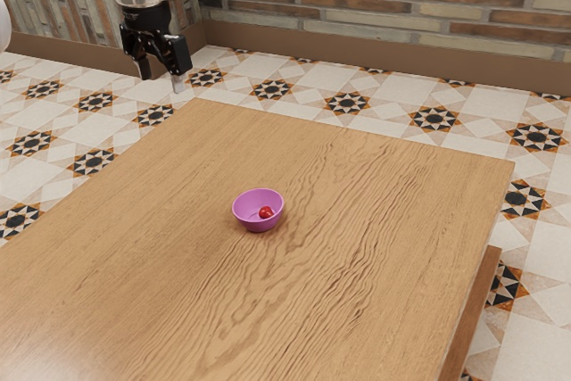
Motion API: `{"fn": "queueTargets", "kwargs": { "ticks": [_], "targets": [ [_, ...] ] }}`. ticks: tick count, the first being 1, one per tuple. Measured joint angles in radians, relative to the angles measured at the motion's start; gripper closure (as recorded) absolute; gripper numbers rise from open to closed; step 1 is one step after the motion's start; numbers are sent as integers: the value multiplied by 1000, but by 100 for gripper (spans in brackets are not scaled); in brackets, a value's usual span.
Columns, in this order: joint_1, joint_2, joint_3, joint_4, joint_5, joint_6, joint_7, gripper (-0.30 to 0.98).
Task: Take strawberry from the bowl
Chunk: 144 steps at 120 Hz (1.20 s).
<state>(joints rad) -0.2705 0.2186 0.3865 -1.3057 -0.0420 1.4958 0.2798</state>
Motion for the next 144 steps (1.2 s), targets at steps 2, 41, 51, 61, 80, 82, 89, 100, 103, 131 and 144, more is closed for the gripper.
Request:
{"fn": "queueTargets", "kwargs": {
  "ticks": [2,41,51,61,80,82,89,100,103,131,144],
  "targets": [
    [0,0,0,0,0,0,0,0],
    [0,9,-8,1,-4,14,1,0],
    [0,21,-10,-1,-4,32,2,0],
    [2,49,-15,-1,-4,54,2,0],
    [0,125,-40,-3,-4,121,6,0],
    [0,134,-42,-3,-4,131,8,0],
    [0,163,-45,-2,-7,165,19,0],
    [1,202,-55,-1,-18,224,58,0],
    [0,210,-60,-1,-21,243,76,0],
    [2,290,-105,-5,-79,359,281,0],
    [9,347,-113,-4,-79,387,362,0]
  ]
}}
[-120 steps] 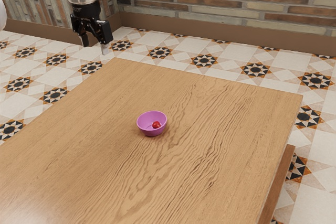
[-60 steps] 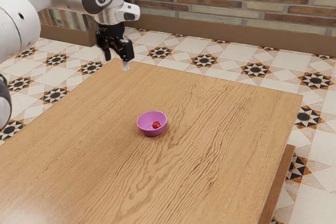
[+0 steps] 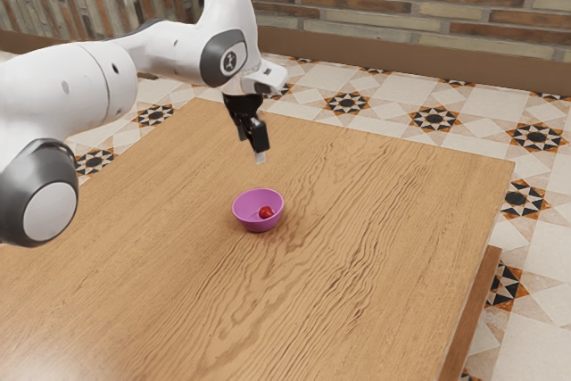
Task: Take strawberry from the bowl
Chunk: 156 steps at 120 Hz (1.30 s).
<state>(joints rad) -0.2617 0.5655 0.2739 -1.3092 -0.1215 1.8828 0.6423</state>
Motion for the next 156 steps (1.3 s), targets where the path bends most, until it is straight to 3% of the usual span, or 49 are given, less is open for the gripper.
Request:
{"fn": "queueTargets", "kwargs": {
  "ticks": [61,78,107,156],
  "targets": [
    [26,97,-1,-48,0,131,480,0],
    [28,115,-2,-52,-3,165,575,11],
    [26,113,-12,-82,-49,188,692,24],
    [19,105,-22,-140,-71,206,777,28]
  ]
}}
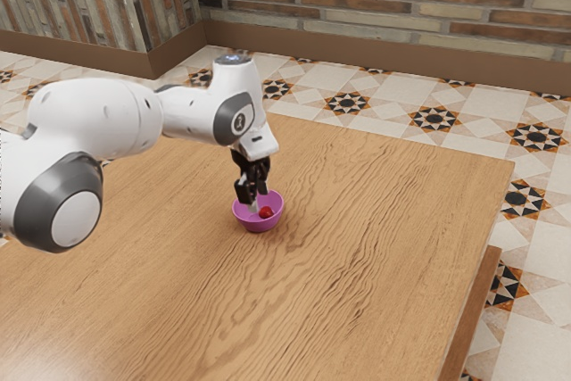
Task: Take strawberry from the bowl
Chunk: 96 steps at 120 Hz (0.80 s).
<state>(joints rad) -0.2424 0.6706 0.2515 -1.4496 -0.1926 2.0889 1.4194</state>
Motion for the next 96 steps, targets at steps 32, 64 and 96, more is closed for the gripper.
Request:
{"fn": "queueTargets", "kwargs": {
  "ticks": [32,64,96],
  "targets": [
    [1,39,0,1,-2,36,30,29],
    [2,59,-3,6,-3,71,50,30],
    [2,70,-8,6,-5,92,64,32]
  ]
}}
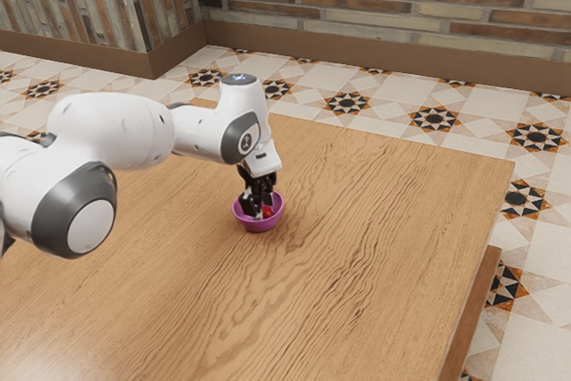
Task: Take strawberry from the bowl
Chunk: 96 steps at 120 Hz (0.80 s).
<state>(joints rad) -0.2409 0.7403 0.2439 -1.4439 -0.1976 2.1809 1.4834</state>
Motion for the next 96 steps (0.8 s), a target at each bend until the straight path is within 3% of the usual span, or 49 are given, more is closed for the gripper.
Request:
{"fn": "queueTargets", "kwargs": {
  "ticks": [79,96],
  "targets": [
    [0,17,0,-1,-11,16,16,49],
    [0,18,0,-1,-11,20,17,40]
  ]
}}
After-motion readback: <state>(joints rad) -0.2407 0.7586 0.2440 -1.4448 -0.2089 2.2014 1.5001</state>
